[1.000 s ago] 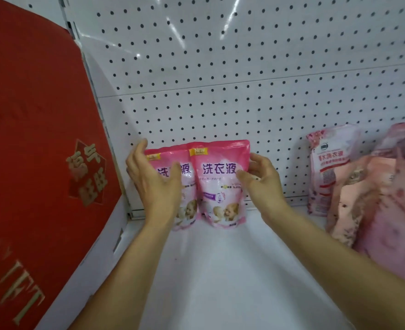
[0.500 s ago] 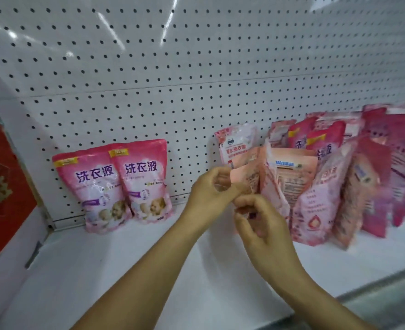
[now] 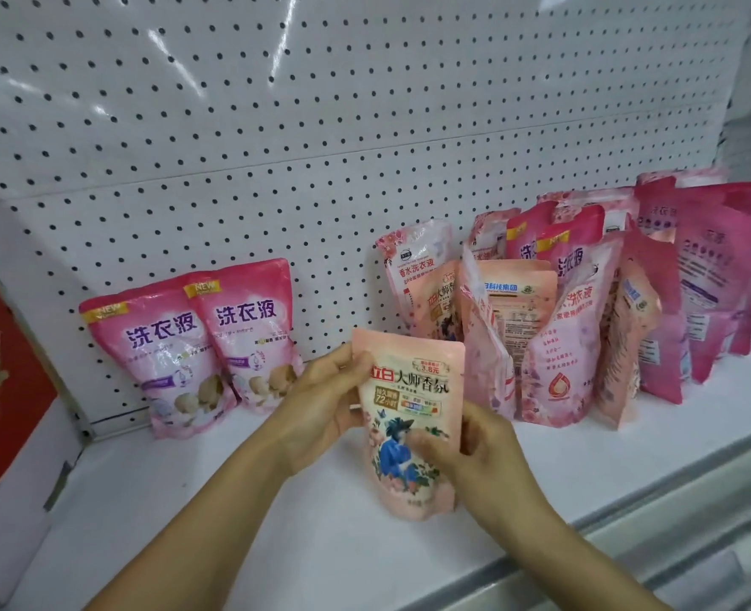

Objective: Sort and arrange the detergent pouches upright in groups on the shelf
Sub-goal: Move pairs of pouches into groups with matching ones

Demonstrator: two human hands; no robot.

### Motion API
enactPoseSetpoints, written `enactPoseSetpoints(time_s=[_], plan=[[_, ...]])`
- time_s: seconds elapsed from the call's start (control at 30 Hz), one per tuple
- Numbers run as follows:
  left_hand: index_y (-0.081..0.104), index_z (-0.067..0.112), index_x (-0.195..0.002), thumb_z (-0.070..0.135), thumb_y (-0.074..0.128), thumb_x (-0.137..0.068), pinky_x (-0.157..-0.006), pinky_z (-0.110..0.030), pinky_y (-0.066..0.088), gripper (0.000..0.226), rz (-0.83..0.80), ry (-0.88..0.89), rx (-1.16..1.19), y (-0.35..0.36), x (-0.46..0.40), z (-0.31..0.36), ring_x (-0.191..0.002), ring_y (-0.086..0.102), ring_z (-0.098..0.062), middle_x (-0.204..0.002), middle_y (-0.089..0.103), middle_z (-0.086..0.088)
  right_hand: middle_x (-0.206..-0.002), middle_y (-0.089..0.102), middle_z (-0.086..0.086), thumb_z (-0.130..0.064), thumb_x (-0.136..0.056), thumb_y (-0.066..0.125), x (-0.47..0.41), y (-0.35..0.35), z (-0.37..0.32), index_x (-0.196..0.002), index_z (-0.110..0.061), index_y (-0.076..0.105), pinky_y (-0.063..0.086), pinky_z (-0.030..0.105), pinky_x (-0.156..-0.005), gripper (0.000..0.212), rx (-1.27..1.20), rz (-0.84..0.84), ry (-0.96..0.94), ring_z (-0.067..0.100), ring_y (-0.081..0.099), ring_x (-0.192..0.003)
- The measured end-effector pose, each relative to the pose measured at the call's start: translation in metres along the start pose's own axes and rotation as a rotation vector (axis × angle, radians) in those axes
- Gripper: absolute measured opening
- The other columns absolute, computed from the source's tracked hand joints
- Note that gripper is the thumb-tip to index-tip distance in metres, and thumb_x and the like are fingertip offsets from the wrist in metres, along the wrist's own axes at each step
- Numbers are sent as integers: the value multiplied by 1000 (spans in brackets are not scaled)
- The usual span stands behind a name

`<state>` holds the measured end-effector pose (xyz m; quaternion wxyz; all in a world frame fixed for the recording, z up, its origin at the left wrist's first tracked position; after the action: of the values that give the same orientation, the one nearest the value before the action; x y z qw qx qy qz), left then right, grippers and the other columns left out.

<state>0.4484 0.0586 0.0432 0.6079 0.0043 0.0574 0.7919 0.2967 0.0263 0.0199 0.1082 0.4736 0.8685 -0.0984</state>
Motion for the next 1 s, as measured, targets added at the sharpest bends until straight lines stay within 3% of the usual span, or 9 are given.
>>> enactPoseSetpoints(time_s=[0.1, 0.17, 0.23, 0.3, 0.37, 0.47, 0.57, 0.7, 1.0], plan=[[66, 12, -107, 57, 36, -93, -78, -38, 54, 55, 138, -24, 3, 1, -19, 3, -94, 68, -27, -99, 73, -10, -88, 77, -11, 1, -84, 67, 10, -19, -4, -89, -26, 74, 57, 19, -62, 28, -17, 71, 19, 8, 74, -81], [62, 14, -112, 49, 46, -97, -65, -24, 50, 40, 287, 8, -97, -3, -40, 8, -86, 65, -15, -100, 70, -2, -85, 77, -12, 1, -84, 68, 18, -35, -6, -88, -26, 74, 56, 18, -60, 28, -43, 118, 29, 7, 74, -80], [60, 18, -118, 34, 62, -95, -58, -16, 51, 28, 301, 8, -188, 10, -63, 4, -83, 65, -9, -106, 68, -1, -85, 78, -8, 0, -83, 68, 27, -52, -7, -89, -23, 75, 57, 19, -60, 25, -51, 173, 25, 10, 75, -80], [65, 19, -118, 30, 69, -91, -72, -24, 58, 29, 256, -14, -226, 25, -90, -12, -89, 70, -16, -107, 71, -1, -87, 78, -4, -1, -82, 68, 35, -68, -10, -88, -22, 76, 59, 24, -62, 24, -73, 227, 18, 15, 75, -80], [73, 18, -103, 33, 71, -89, -84, -37, 59, 21, 292, -42, -201, 28, -103, -22, -83, 72, -21, -96, 75, -2, -84, 78, -2, 0, -81, 68, 44, -81, -15, -81, -25, 79, 59, 24, -59, 28, -85, 275, -1, 15, 75, -76], [75, 15, -100, 36, 68, -91, -63, -24, 55, 23, 428, 3, -168, 16, -99, -19, -65, 65, -10, -83, 72, 3, -78, 78, -2, 2, -82, 65, 58, -102, -21, -80, -21, 77, 56, 20, -52, 27, -107, 373, -23, 13, 75, -69], [71, 14, -98, 32, 59, -98, -58, -24, 54, 22, 532, 117, -130, -4, -83, -12, -77, 72, -17, -87, 73, 0, -79, 78, 4, -4, -85, 63, 66, -113, -21, -88, -11, 73, 57, 25, -51, 13, -138, 446, -13, 21, 75, -69], [62, 11, -82, 33, 58, -98, -70, -55, 61, 27, 590, 216, -114, -22, -47, 2, -79, 74, -32, -83, 73, -13, -84, 78, 7, -11, -87, 62, 71, -120, -13, -94, -8, 72, 60, 34, -56, 12, -190, 507, 1, 26, 75, -73], [67, 17, -80, 28, 58, -98, -59, -31, 61, 23, 593, 287, -74, 29, 65, 24, -68, 76, -16, -72, 77, 2, -86, 78, 6, -16, -88, 63, 81, -165, -10, -89, -16, 72, 60, 48, -69, 8, -264, 506, 25, 26, 75, -77]])
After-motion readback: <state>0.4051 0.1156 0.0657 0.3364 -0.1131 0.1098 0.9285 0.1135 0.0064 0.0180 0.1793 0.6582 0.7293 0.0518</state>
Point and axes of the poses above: each hand's wrist, its own x-axis away from the middle knuckle, its own y-axis out of the palm, z = x × y, the point moved 10 cm from there along -x, towards the middle knuckle
